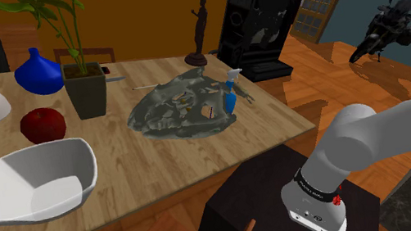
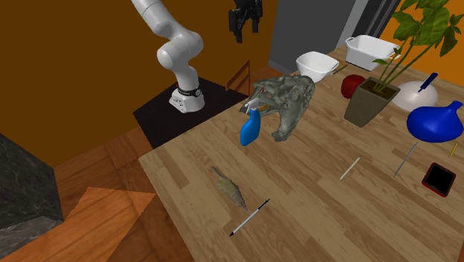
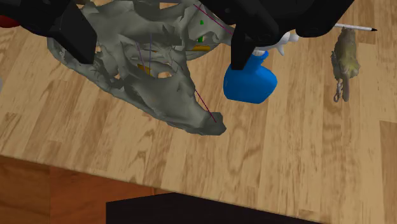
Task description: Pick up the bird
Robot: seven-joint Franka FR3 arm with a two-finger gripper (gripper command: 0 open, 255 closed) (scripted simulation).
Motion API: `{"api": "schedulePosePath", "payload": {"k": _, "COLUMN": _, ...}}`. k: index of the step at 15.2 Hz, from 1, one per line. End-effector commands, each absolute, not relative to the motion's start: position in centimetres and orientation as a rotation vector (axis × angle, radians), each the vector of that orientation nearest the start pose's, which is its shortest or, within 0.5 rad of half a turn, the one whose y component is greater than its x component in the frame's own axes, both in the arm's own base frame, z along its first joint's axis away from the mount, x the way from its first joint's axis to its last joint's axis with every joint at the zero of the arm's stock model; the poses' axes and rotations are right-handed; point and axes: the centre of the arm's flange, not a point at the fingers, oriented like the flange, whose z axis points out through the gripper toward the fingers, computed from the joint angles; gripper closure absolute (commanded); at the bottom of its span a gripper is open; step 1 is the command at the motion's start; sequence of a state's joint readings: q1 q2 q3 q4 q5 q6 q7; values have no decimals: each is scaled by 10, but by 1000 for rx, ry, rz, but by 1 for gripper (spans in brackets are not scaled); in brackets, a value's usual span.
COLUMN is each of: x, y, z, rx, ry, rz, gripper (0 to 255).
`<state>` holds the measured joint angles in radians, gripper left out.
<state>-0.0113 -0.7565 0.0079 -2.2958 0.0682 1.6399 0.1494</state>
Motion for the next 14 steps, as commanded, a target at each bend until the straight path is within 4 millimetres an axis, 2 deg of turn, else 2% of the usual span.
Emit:
{"api": "schedulePosePath", "payload": {"k": 1, "x": 323, "y": 7, "z": 617, "rx": -3059, "ry": 239, "rz": -147, "gripper": 0}}
{"api": "schedulePosePath", "payload": {"k": 14, "x": 374, "y": -117, "z": 510, "rx": -3061, "ry": 223, "rz": -141, "gripper": 0}}
